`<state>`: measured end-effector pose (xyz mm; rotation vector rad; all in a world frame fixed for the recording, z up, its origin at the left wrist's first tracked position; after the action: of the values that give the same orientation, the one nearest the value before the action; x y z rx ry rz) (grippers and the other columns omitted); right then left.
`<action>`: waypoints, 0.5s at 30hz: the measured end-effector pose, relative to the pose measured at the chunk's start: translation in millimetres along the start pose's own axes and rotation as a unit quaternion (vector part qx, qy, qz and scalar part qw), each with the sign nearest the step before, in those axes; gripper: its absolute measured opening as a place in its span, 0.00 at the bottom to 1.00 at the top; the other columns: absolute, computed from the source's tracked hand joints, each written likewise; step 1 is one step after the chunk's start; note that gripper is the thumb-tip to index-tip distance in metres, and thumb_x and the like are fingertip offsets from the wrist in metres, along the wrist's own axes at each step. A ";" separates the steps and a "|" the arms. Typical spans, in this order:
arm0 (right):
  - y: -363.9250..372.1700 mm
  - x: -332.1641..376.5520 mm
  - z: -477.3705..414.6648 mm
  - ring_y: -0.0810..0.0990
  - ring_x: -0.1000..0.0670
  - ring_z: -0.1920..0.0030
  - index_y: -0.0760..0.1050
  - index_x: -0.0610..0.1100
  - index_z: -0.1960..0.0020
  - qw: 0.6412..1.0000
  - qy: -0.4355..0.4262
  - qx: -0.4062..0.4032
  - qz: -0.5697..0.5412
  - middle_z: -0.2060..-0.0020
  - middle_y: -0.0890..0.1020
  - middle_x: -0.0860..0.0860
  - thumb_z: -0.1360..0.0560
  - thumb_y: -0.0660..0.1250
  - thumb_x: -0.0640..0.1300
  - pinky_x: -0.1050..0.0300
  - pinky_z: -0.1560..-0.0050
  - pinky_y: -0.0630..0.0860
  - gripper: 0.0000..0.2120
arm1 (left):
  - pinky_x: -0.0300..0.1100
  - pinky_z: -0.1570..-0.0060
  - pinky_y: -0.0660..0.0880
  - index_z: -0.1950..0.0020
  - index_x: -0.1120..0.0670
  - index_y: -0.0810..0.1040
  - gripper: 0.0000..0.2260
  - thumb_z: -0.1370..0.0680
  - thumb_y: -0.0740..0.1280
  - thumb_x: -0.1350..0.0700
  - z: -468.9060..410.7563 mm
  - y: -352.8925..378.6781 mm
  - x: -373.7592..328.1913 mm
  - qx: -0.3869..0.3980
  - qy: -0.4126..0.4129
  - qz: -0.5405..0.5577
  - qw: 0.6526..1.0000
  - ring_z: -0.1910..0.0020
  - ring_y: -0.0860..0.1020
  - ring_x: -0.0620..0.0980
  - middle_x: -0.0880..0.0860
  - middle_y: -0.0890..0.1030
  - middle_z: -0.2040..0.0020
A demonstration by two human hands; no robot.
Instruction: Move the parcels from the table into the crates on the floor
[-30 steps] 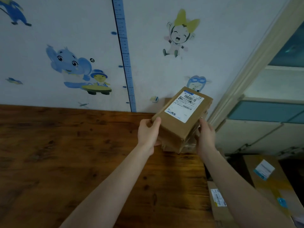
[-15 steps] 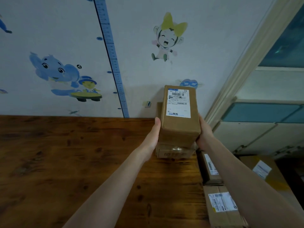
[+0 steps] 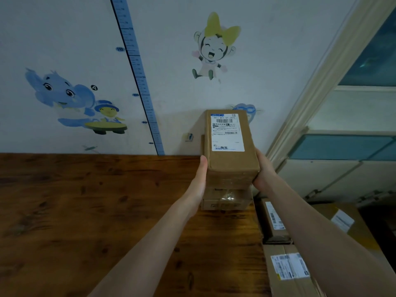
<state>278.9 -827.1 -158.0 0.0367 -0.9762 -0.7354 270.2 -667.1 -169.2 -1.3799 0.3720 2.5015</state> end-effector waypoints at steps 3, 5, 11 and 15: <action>2.2 -1.7 0.8 0.82 0.53 0.72 0.78 0.45 0.57 1.000 0.000 0.002 -0.004 0.72 0.83 0.51 0.22 0.63 0.48 0.62 0.72 0.79 0.10 | 0.50 0.28 0.54 0.23 0.43 0.55 0.32 0.24 0.42 0.31 2.9 -1.5 -2.3 -0.002 -0.002 -0.003 1.000 0.26 0.60 0.51 0.50 0.62 0.24; 2.4 -1.5 0.1 0.82 0.53 0.72 0.78 0.45 0.57 1.000 0.005 0.002 -0.010 0.72 0.83 0.51 0.22 0.63 0.49 0.62 0.72 0.79 0.10 | 0.50 0.28 0.54 0.23 0.42 0.55 0.31 0.24 0.41 0.32 3.2 -0.8 -4.1 -0.001 0.001 -0.006 1.000 0.26 0.60 0.51 0.50 0.62 0.24; -0.1 -3.5 -1.2 0.83 0.53 0.69 0.79 0.45 0.54 1.000 0.001 0.005 -0.008 0.69 0.84 0.51 0.21 0.62 0.49 0.60 0.65 0.80 0.10 | 0.47 0.29 0.55 0.24 0.45 0.57 0.29 0.21 0.40 0.35 7.6 -0.2 -7.5 -0.001 0.009 -0.004 1.000 0.26 0.61 0.51 0.51 0.63 0.25; -16.6 -14.1 -1.0 0.79 0.50 0.46 0.72 0.40 0.36 0.999 -0.024 -0.042 -0.017 0.48 0.82 0.48 0.18 0.54 0.50 0.56 0.41 0.73 0.18 | 0.47 0.29 0.55 0.23 0.47 0.57 0.27 0.19 0.39 0.38 23.8 -0.2 -16.3 -0.015 0.015 -0.010 1.000 0.26 0.61 0.51 0.52 0.63 0.25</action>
<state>265.7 -831.8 -174.7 -0.0387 -0.9920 -0.8117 260.0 -660.3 -143.1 -1.4260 0.3272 2.4828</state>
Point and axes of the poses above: each hand's wrist, its own z-axis away from the middle knuckle, its own y-axis out of the palm, x = y × z, the point moved 4 cm from there along -z, towards the middle knuckle
